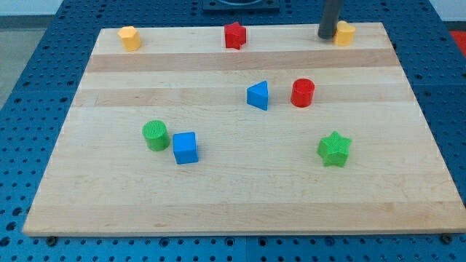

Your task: Push the green star to the center left

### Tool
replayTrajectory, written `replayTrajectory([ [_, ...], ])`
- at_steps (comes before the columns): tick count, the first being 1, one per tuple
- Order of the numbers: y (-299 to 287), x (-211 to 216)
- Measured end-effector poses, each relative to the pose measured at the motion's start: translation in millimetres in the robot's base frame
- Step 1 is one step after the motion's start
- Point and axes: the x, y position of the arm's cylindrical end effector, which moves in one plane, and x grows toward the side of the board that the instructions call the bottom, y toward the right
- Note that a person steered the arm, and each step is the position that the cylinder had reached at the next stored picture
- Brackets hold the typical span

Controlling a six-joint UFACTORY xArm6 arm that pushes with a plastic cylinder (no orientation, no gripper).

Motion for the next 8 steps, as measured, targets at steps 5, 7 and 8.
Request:
replayTrajectory([
  [5,-8.2,172.5],
  [7,-3.5,234.1],
  [8,2.1,266.3],
])
